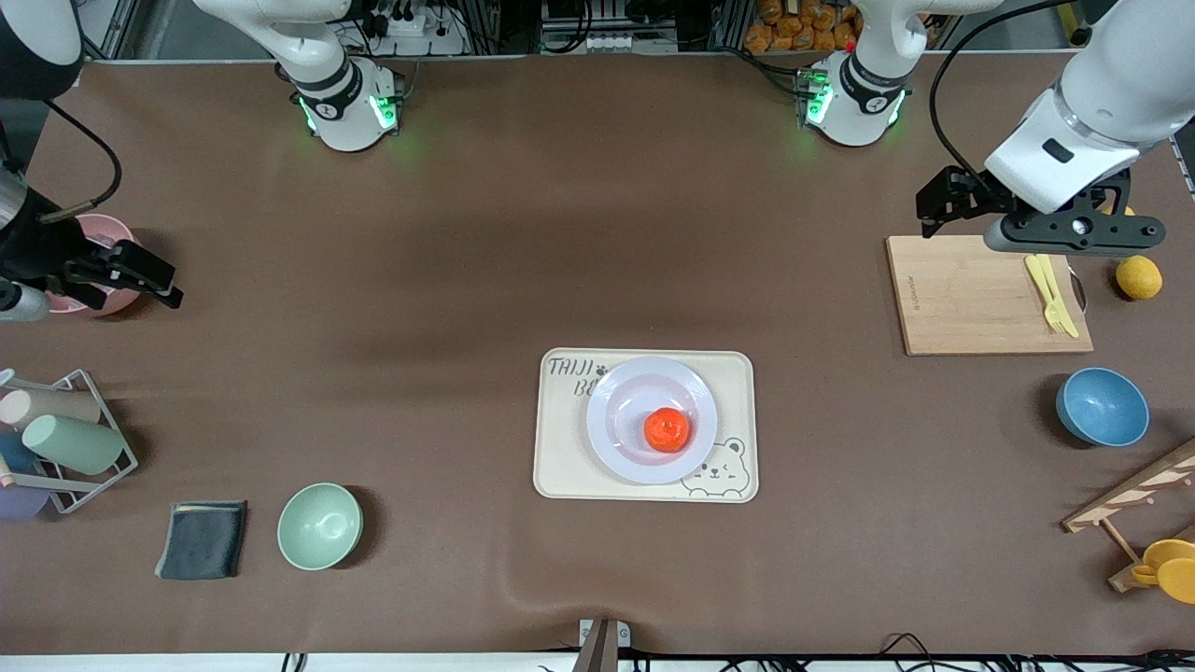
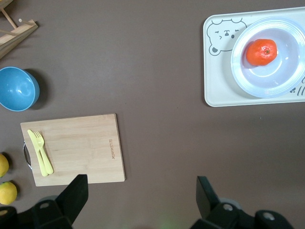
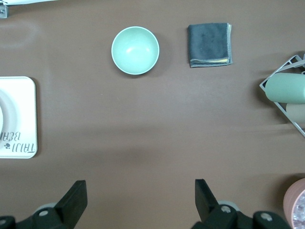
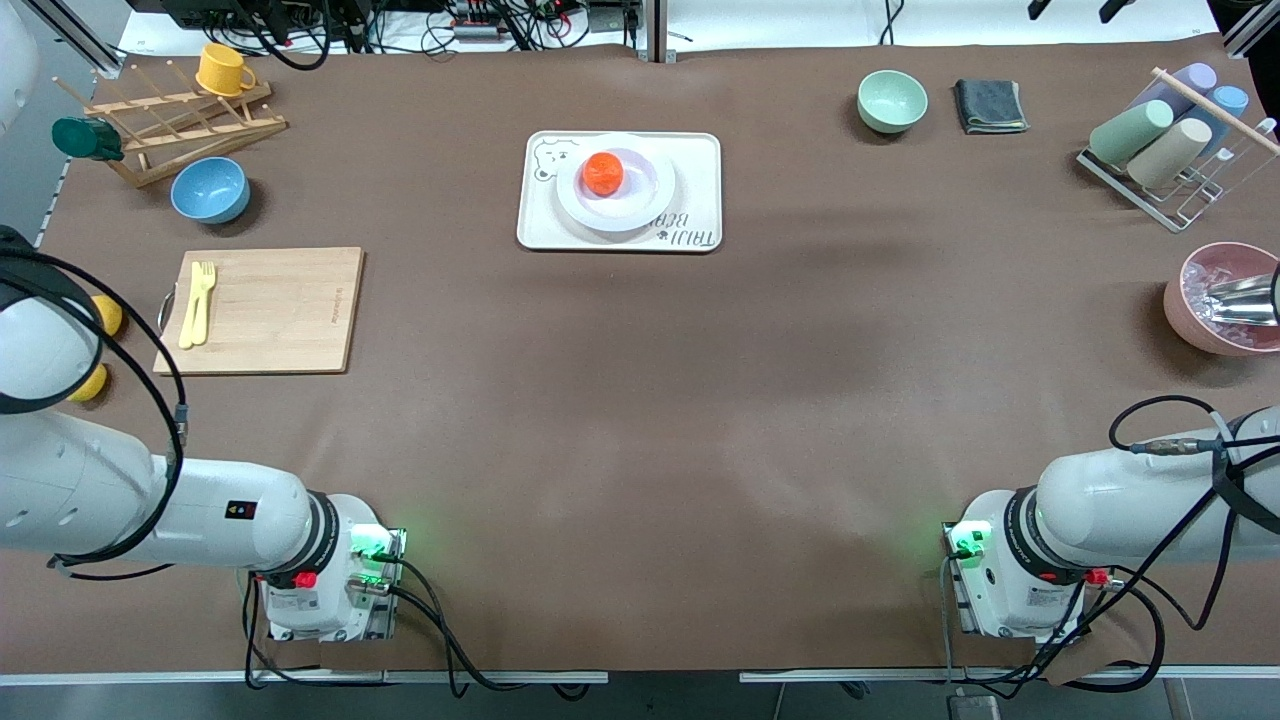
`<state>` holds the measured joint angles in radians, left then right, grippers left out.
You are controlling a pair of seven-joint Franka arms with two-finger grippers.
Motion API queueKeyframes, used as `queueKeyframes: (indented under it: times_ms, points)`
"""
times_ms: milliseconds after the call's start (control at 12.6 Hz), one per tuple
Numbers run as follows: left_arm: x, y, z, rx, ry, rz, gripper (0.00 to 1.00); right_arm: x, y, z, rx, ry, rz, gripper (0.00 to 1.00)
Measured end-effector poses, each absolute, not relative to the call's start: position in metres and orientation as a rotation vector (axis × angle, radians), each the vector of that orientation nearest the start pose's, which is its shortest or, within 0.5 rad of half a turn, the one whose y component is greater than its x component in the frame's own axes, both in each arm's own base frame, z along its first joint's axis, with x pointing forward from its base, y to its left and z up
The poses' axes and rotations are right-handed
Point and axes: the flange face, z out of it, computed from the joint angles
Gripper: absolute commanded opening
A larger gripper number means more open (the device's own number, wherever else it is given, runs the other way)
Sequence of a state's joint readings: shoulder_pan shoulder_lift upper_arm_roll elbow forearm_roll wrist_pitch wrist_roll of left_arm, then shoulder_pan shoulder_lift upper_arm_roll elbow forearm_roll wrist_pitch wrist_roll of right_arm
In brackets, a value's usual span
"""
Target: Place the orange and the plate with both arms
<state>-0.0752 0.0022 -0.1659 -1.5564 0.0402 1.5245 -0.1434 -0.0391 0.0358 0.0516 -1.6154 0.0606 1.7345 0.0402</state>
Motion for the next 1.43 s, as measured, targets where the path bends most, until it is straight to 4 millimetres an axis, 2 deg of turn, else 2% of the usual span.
queueKeyframes:
  times_ms: [238, 476, 873, 1111, 1429]
  points:
    - [0.536, -0.126, 0.626, -3.092, 0.146, 0.04, 1.0, 0.579, 0.034, 0.6, -3.138, 0.042, -0.136, 1.0]
    - [0.536, -0.124, 0.628, -3.093, 0.142, 0.035, 1.0, 0.579, 0.034, 0.606, -3.153, 0.041, -0.16, 1.0]
    - [0.531, -0.08, 0.638, -3.128, 0.008, 0.088, 1.0, 0.58, 0.026, 0.608, -3.154, 0.064, -0.164, 1.0]
    - [0.522, -0.084, 0.647, -3.124, 0.015, 0.095, 1.0, 0.58, 0.026, 0.608, -3.154, 0.065, -0.164, 1.0]
    - [0.52, -0.089, 0.648, -3.123, 0.015, 0.093, 1.0, 0.581, 0.023, 0.607, -3.155, 0.073, -0.161, 1.0]
